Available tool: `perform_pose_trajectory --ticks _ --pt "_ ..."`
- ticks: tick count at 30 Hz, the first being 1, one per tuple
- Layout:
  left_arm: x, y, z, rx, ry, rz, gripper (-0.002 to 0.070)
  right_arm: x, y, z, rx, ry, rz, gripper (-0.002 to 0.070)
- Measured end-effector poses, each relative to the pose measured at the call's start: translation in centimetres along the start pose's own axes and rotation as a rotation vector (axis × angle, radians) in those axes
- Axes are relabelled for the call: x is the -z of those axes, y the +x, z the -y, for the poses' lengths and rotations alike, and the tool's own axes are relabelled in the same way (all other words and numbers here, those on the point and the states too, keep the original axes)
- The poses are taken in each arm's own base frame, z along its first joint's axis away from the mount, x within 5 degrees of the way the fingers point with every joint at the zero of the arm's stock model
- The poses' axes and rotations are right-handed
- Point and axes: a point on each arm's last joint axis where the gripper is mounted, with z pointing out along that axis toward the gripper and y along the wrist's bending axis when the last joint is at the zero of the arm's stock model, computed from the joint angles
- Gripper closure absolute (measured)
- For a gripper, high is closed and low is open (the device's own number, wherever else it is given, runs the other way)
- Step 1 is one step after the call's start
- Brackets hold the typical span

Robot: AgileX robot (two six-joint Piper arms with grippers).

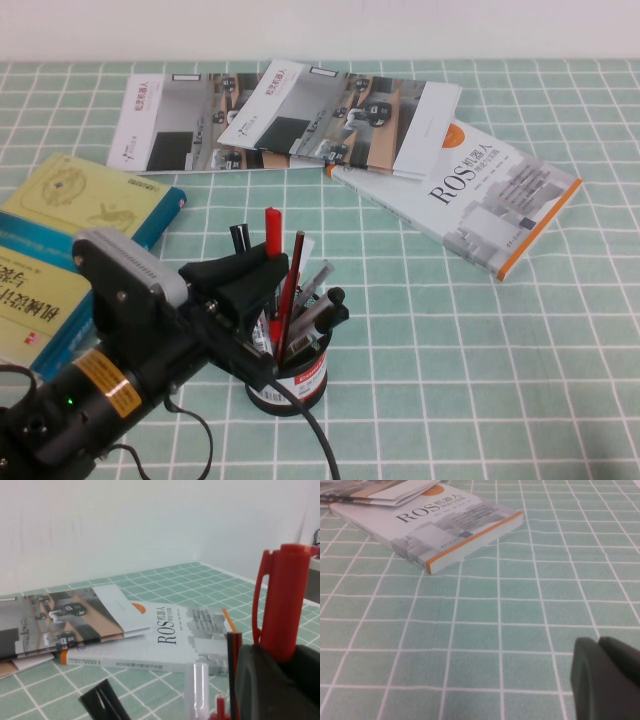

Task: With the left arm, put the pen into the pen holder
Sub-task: Place the pen onto the pen holder

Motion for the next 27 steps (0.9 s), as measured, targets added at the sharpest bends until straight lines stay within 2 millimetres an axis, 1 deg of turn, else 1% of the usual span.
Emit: perform_pose_trajectory --ticks 15,19,27 --pt "-0.1 0.5 0.5 -0.031 0.062 -0.002 0.0609 0.0 0.0 0.0 0.0 0.0 0.0 0.0696" --pt "-0.2 0.9 0.6 -0.041 0.083 -0.028 0.0609 0.0 0.0 0.0 0.0 0.0 0.0 0.0696" --pt "-0.3 1.8 0.5 -0.049 0.072 -0.085 0.0609 0.0 0.0 0.0 0.0 0.0 0.0 0.0696"
